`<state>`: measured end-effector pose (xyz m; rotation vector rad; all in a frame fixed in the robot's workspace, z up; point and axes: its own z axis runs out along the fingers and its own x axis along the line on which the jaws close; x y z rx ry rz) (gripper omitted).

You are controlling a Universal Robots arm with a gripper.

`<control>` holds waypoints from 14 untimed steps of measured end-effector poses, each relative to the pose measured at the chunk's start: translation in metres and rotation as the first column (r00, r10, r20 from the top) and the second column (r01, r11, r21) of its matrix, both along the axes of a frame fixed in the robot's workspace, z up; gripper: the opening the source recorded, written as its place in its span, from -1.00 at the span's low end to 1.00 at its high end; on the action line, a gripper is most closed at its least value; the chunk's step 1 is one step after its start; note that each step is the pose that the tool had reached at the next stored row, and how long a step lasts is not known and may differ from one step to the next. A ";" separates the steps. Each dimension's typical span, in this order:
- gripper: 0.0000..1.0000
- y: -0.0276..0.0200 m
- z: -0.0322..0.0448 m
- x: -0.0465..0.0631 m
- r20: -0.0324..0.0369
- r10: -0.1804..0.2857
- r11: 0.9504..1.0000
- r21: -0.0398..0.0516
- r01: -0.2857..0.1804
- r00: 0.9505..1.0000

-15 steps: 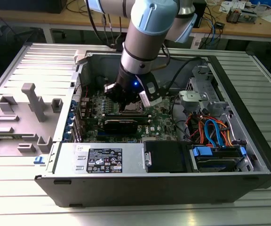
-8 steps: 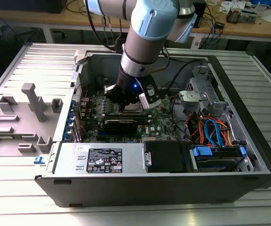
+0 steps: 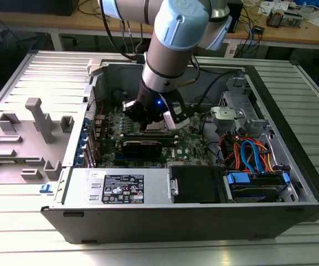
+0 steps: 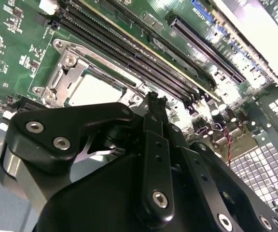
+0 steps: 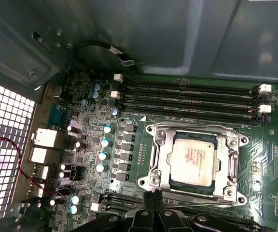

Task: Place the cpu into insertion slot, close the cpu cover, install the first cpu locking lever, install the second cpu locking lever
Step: 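Install the second cpu locking lever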

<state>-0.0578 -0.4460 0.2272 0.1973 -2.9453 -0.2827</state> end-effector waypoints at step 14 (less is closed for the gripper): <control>-0.79 -0.0101 -0.0074 0.000 -0.001 0.000 1.000 0.030 0.000 1.000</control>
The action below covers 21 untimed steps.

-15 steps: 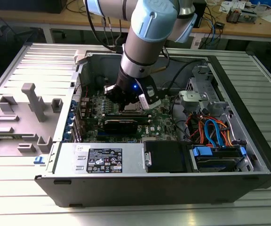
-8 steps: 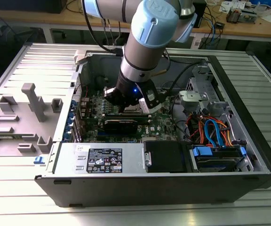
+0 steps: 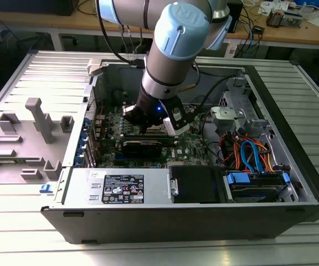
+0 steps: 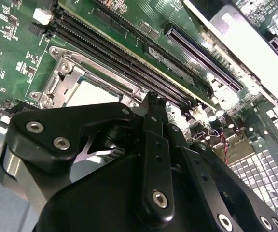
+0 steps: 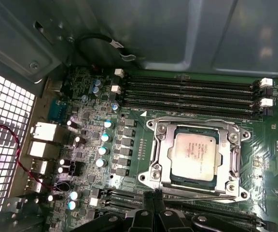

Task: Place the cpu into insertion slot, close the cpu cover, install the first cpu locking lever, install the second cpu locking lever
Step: 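Install the second cpu locking lever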

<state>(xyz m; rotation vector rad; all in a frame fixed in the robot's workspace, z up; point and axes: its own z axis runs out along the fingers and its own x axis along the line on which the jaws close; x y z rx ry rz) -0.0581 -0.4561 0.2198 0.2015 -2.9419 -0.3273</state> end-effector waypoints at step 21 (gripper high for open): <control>-0.79 0.0057 -0.0129 -0.013 0.000 -0.026 1.000 0.004 0.026 1.000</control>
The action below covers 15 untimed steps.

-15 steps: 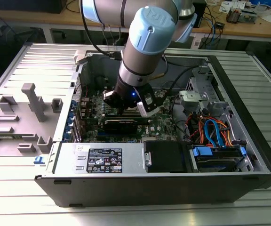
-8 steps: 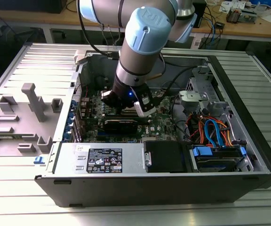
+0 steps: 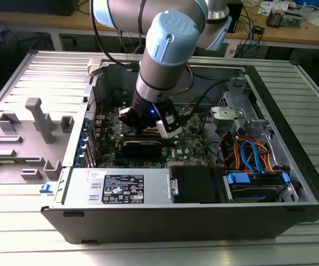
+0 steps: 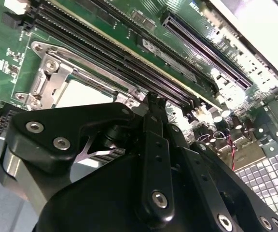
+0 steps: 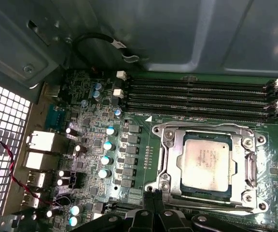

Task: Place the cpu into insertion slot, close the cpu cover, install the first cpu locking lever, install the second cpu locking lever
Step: 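Install the second cpu locking lever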

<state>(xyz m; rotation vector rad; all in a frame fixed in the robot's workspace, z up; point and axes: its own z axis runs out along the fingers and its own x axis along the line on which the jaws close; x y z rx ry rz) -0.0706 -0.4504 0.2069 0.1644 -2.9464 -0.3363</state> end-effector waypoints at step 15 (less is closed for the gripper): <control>-0.79 0.0046 -0.0054 -0.010 0.006 -0.006 1.000 -0.001 0.006 1.000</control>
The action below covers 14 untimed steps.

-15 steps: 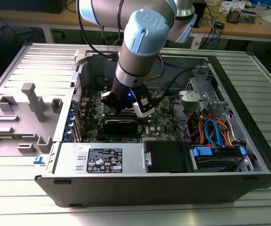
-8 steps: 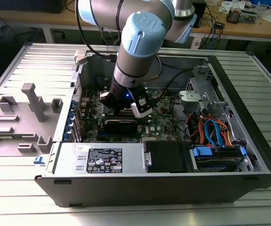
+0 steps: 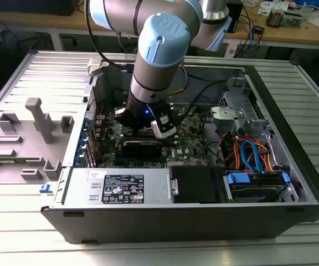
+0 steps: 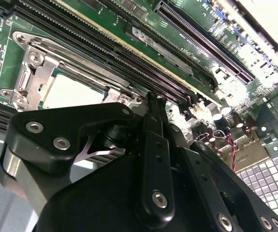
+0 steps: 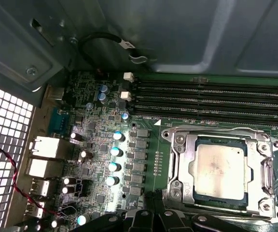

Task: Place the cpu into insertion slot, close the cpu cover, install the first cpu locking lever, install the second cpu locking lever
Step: 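Install the second cpu locking lever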

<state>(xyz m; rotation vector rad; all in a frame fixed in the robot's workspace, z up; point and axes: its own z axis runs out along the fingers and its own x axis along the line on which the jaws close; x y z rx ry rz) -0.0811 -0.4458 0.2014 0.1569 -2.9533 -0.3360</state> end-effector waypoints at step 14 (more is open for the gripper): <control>-0.79 0.0027 -0.0032 -0.002 0.035 0.000 1.000 0.000 0.000 0.999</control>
